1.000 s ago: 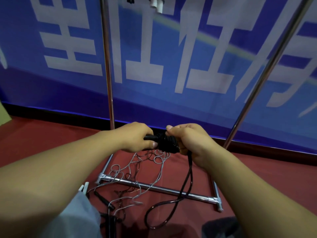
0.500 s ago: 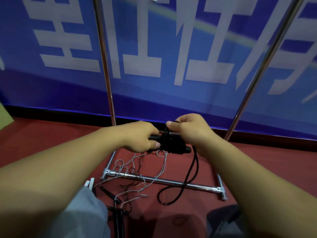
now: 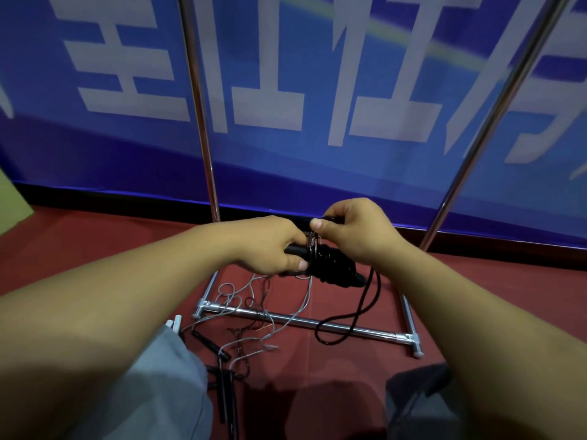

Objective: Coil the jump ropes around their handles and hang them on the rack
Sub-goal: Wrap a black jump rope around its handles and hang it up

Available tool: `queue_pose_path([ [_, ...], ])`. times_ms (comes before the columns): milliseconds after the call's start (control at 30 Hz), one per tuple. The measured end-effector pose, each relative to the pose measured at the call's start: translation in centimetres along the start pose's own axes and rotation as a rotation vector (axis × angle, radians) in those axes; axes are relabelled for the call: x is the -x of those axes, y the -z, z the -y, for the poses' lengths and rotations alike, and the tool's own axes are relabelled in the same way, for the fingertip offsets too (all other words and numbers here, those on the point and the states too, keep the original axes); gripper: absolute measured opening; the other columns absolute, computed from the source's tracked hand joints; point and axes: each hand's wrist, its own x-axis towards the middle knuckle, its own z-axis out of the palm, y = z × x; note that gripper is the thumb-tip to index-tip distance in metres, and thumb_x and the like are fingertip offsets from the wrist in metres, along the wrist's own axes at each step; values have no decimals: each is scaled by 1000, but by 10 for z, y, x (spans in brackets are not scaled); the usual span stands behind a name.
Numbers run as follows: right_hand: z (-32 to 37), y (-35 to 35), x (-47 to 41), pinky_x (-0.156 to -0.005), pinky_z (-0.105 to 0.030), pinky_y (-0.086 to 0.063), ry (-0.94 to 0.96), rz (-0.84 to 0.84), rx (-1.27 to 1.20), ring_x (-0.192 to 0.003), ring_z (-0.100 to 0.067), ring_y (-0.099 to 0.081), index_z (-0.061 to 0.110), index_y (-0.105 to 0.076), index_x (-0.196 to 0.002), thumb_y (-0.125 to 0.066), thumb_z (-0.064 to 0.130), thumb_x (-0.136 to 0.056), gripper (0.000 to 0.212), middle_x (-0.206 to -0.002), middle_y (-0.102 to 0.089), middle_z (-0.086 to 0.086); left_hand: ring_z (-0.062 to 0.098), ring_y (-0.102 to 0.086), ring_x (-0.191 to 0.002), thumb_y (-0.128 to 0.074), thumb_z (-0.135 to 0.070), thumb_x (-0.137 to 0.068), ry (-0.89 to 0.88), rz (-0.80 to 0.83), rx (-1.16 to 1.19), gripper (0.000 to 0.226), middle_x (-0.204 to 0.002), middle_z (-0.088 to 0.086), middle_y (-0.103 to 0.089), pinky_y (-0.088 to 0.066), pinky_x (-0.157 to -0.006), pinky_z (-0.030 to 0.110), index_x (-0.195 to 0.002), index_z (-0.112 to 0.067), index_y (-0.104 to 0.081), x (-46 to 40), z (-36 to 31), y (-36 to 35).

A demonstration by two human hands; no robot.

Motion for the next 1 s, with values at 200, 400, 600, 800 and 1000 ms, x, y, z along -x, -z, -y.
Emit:
queue_pose_path([
  [200, -7, 5, -6, -51, -21, -36, -66, -37, -18, -56, -7, -52, 20, -69, -72, -71, 41, -90, 27, -63, -61, 5, 21, -63, -73, -60, -34, -98, -21, -45, 33, 15, -81, 1, -67, -51, -68, 37, -93, -21, -65, 3, -1, 3],
  [400, -16, 13, -10, -62, -23, -45, -47, 35, -42, -66, -8, -61, 19, -74, -76, -77, 41, -85, 23, -71, -71, 4, 14, -58, -71, -60, -35, -98, -66, -46, 0, 10, -79, -6, -62, -46, -67, 32, -89, -30, -60, 6, -3, 3],
  [600, -19, 19, -9, -65, -22, -46, -59, 91, -182, -67, -9, -56, 14, -75, -79, -84, 40, -76, 28, -71, -64, 2, 13, -58, -69, -62, -31, -98, -121, -5, 91, 5, -81, -4, -64, -47, -65, 32, -95, -27, -64, 15, -3, 7],
  [800, -16, 27, -6, -55, -26, -38, -102, 265, -484, -54, -15, -48, 14, -65, -81, -86, 41, -55, 42, -61, -60, -3, 8, -53, -67, -63, -23, -98, -224, 2, 301, 4, -76, -6, -59, -43, -65, 25, -94, -24, -65, 29, -5, 16],
  [1000, -19, 38, -7, -53, -22, -49, 26, 357, -612, -57, -11, -59, 6, -64, -78, -73, -1, -75, 12, -63, -66, 2, 17, -48, -72, -60, -29, -96, -296, -126, 600, 27, -76, 2, -53, -39, -70, 34, -93, -2, -61, 35, -12, 22],
])
